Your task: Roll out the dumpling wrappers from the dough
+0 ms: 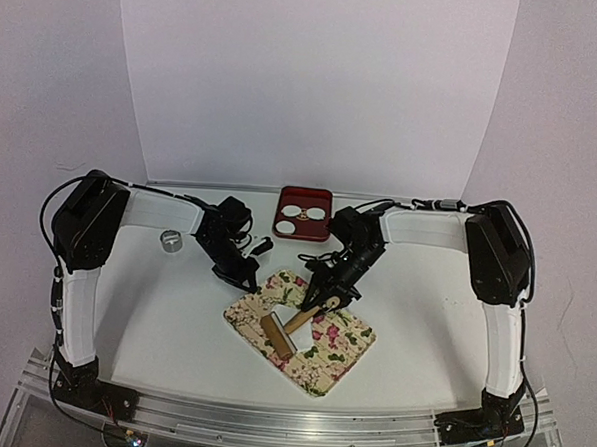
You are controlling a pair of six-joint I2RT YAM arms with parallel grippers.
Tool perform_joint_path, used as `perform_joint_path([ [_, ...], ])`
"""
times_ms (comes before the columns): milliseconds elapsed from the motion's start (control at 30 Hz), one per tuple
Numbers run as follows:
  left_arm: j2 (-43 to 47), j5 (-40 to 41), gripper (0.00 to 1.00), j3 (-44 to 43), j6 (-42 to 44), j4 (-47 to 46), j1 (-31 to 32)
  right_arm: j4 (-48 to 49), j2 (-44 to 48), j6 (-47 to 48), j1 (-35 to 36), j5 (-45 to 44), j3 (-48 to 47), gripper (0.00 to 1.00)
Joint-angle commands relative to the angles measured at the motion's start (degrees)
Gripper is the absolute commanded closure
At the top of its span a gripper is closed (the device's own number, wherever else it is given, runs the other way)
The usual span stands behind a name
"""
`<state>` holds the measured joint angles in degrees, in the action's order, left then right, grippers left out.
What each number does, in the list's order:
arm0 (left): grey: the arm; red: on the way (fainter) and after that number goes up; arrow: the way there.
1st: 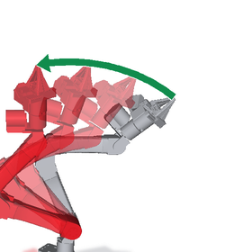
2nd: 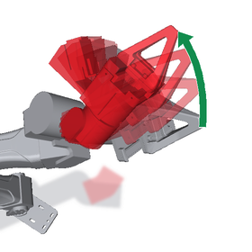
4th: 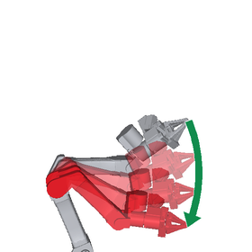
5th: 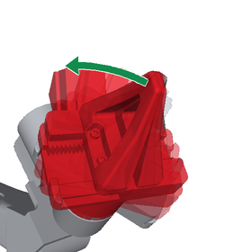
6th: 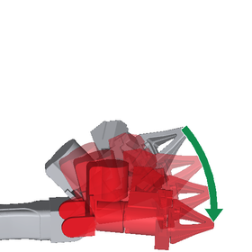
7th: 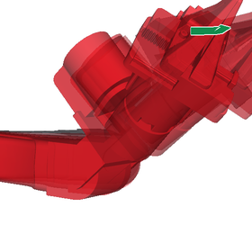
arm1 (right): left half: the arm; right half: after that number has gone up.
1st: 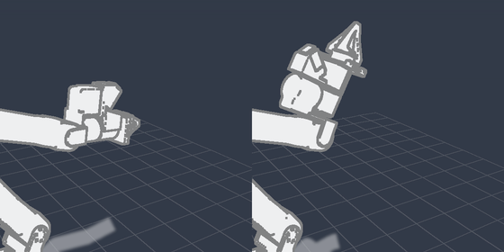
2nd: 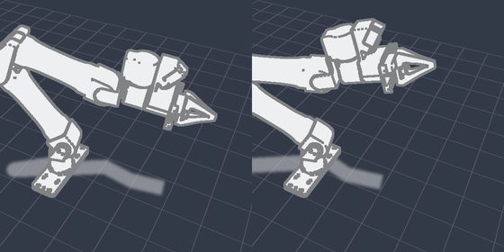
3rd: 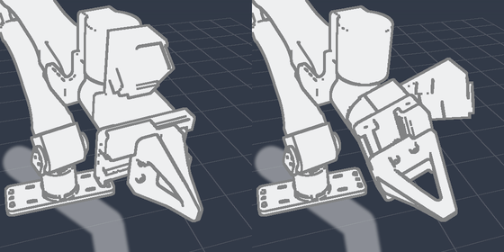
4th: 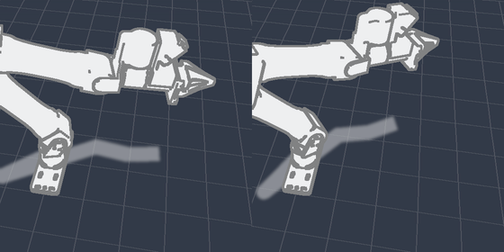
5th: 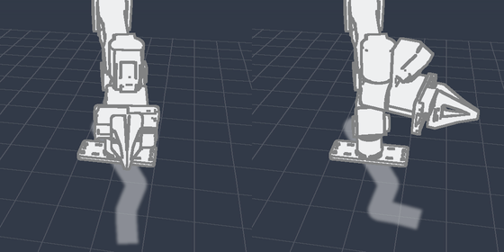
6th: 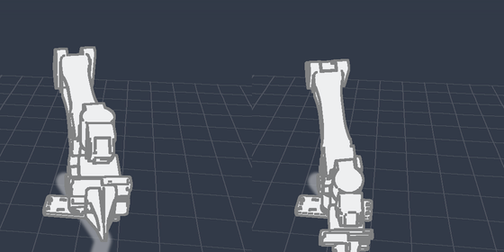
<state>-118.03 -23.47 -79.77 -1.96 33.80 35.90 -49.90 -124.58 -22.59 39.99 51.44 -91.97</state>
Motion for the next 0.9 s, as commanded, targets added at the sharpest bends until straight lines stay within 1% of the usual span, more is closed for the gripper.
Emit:
perform_joint_path([
  [0, -1.41, 5.11, 1.0, 1.39, -1.73, 2.15, -0.3, -6.95, -9.41, 0.08, 2.99, -36.57, 4.9, 1.0],
  [200, -1.39, 5.07, 1.0, 1.32, -1.82, 2.22, -0.3, -7.17, -9.08, 0.09, 2.99, -36.98, 4.22, 1.0],
  [300, -1.18, 5.33, 1.0, 1.95, -2.13, 2.09, -0.3, -7.87, -8.01, 0.71, 2.99, -36.65, 2.02, 1.0],
  [367, -0.89, 5.51, 1.0, 2.91, -2.99, 1.7, -0.3, -8.75, -7.12, 2.34, 2.99, -34.65, -1.15, 1.0],
  [467, 0.37, 5.85, 1.0, 5.06, -5.25, 0.26, -0.3, -10.7, -5.66, 5.05, 2.99, -28.42, -8.54, 1.0],
  [633, 3.75, 6.29, 1.0, 10.59, -11.82, -2.68, -0.3, -14.67, -3.37, 7.97, 2.99, -17.73, -21.43, 1.0],
  [767, 9.06, 7.05, 1.0, 17.25, -19.97, -6.11, -0.28, -17.38, 1.09, 8.06, 2.94, -14.52, -28.35, 1.0],
  [867, 12.95, 7.08, 1.0, 22.77, -27.06, -8.47, -0.22, -17.6, 4.44, 5.31, 2.48, -14.57, -30.35, 1.0],
])
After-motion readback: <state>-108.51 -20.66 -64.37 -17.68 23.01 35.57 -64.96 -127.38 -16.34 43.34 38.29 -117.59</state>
